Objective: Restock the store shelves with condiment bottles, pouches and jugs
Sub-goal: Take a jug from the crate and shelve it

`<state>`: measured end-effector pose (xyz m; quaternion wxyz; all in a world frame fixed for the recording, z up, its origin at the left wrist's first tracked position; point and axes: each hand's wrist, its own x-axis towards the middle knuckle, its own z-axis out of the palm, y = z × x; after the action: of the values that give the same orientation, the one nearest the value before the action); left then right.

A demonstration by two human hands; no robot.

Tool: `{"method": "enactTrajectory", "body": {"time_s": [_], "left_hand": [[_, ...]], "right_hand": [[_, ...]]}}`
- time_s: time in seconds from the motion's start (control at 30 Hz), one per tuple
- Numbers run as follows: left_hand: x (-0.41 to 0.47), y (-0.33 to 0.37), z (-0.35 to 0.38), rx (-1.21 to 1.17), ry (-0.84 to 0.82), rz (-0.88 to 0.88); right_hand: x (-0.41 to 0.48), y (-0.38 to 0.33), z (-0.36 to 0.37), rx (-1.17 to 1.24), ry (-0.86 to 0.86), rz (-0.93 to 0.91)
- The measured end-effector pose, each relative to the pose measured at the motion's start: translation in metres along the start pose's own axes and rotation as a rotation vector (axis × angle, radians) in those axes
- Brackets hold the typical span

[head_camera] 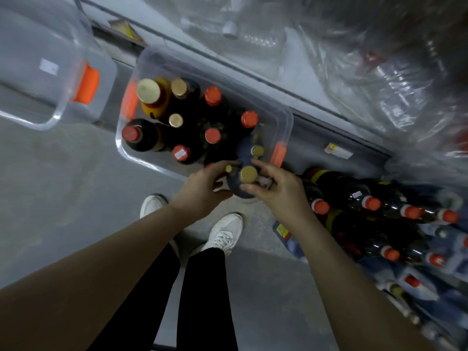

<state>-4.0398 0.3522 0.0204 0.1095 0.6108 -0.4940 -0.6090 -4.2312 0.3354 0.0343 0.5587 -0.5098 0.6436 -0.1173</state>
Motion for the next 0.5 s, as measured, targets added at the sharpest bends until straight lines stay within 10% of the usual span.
{"method": "enactTrajectory", "body": {"time_s": [0.5], "left_hand": [[-0.147, 0.209, -0.103, 0.007, -0.210, 0.232]], "right_hand": [[-0.153, -0.244, -0.119, 0.473, 0.229, -0.093]]}}
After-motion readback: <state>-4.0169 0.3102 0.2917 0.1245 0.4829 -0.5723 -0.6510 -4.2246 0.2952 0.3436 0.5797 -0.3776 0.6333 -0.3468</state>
